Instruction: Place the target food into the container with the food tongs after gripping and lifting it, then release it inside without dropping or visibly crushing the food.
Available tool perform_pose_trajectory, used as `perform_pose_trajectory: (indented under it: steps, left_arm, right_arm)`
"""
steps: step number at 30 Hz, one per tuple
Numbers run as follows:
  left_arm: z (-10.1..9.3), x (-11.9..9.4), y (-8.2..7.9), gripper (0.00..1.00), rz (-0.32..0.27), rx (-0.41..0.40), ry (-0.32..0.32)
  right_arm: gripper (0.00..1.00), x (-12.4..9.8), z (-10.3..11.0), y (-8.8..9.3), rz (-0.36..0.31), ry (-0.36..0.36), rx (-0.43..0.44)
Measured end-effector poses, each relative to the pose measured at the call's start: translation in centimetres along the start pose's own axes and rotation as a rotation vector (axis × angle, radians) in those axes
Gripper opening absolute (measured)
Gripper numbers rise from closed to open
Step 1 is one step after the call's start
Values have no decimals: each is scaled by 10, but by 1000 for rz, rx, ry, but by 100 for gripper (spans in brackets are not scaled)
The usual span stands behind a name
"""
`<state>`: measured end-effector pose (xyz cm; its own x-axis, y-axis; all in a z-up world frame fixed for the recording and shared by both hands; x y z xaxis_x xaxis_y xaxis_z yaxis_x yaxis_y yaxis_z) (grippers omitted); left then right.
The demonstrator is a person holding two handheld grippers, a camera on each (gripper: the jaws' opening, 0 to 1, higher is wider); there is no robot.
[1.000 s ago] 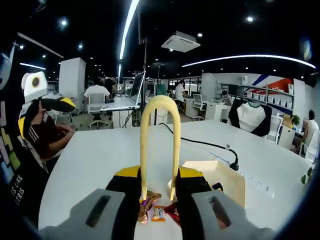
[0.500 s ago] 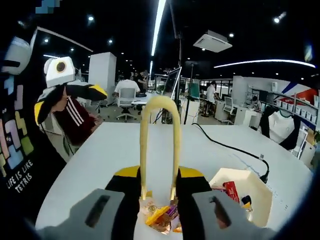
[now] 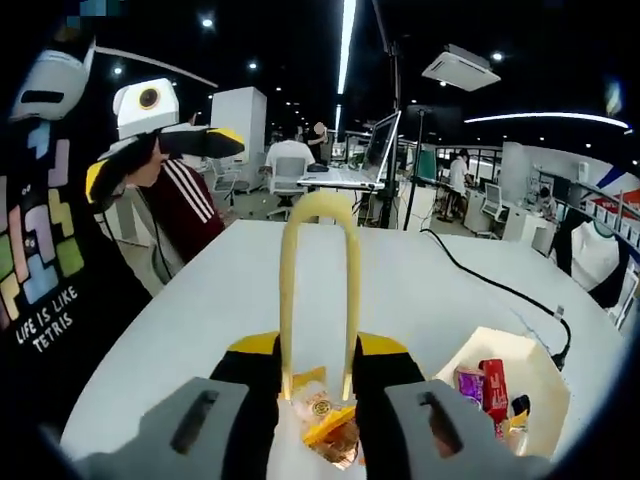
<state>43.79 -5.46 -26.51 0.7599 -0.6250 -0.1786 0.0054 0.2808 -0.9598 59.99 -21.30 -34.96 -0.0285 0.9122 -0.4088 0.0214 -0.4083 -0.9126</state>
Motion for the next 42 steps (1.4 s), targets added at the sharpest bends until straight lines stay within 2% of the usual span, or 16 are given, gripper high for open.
perform_pose_trajectory:
  steps: [4, 9, 15, 17, 19, 26, 29, 35, 37, 42]
  left_arm:
    - [-1, 2, -1, 81, -3, -1, 5]
    - [-1, 1, -2, 81, -5, 0, 2]
    - [2, -2, -2, 81, -2, 1, -12]
    - [2, -3, -1, 81, -1, -1, -15]
    - [3, -3, -1, 81, 0, -3, -17]
    - [2, -3, 0, 81, -4, -7, -18]
    - [3, -3, 0, 81, -3, -5, -19]
    - [4, -4, 0, 81, -7, -5, -28]
    - [4, -5, 0, 81, -6, -5, -28]
    - [3, -5, 1, 81, -7, -6, -26]
  right_arm:
    - [24, 6, 1, 5, 48, -14, -26]
    - [24, 10, -3, 4, 34, -25, -25]
    - [25, 17, -2, 5, 40, -58, -26]
    - [24, 19, -1, 7, 65, -69, -21]
    - [24, 20, -2, 7, 54, -68, -25]
    - [24, 19, -2, 11, 69, -84, 12]
    - [23, 19, -2, 15, 73, -98, 61]
    - [22, 19, 3, 17, 76, -76, 78]
    - [22, 17, 3, 19, 107, -74, 112]
    - [19, 15, 6, 19, 151, -35, 132]
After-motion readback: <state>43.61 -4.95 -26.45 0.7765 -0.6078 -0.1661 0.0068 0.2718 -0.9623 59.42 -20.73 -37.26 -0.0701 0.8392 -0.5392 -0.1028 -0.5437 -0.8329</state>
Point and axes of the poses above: the point that each gripper's makers call its tool centre point, and the gripper's own axes: x roughly forward along the fingers, z roughly to its left, y roughly out of its underside, the point moved 9 cm from there along -x, roughly backward along the fingers, and after that the axes turned 4 degrees about x, right-handed, at the moved point
